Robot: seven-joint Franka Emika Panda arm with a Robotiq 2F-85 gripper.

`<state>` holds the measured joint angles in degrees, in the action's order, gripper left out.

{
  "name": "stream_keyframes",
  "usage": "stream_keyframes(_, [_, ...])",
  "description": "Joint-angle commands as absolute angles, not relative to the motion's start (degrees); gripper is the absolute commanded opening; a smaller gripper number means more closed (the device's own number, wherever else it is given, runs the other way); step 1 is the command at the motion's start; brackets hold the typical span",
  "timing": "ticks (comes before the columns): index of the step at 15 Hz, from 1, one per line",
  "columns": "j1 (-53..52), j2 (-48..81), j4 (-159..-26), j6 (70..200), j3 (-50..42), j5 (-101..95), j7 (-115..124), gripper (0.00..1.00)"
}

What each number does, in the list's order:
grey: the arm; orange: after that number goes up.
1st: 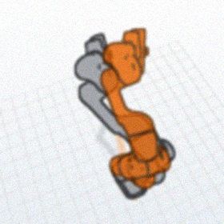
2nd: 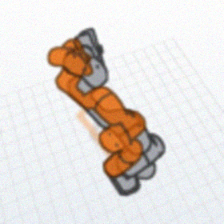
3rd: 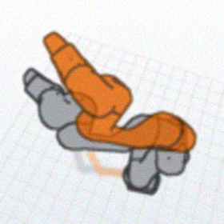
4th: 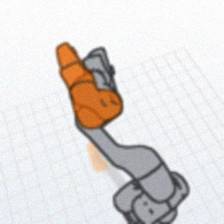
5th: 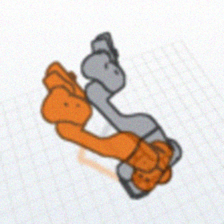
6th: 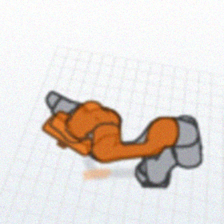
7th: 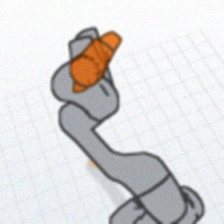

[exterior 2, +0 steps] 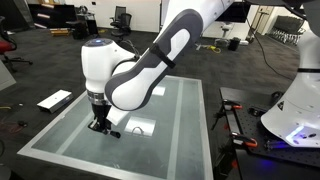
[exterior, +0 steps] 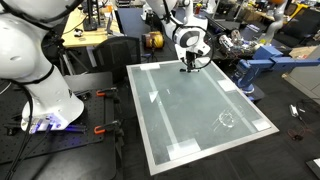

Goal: Put the marker in the cup

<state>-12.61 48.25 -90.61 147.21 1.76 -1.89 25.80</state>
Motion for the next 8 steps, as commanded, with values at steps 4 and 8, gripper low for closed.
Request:
stream_keyframes(4, [-13.29, 42.99, -92.59, 137.93, 0.15, -3.42, 18.59, 0.05])
stream_keyframes(8, [-12.25, 36.68, -96.38, 136.25, 0.11, -5.15, 13.0, 0.05])
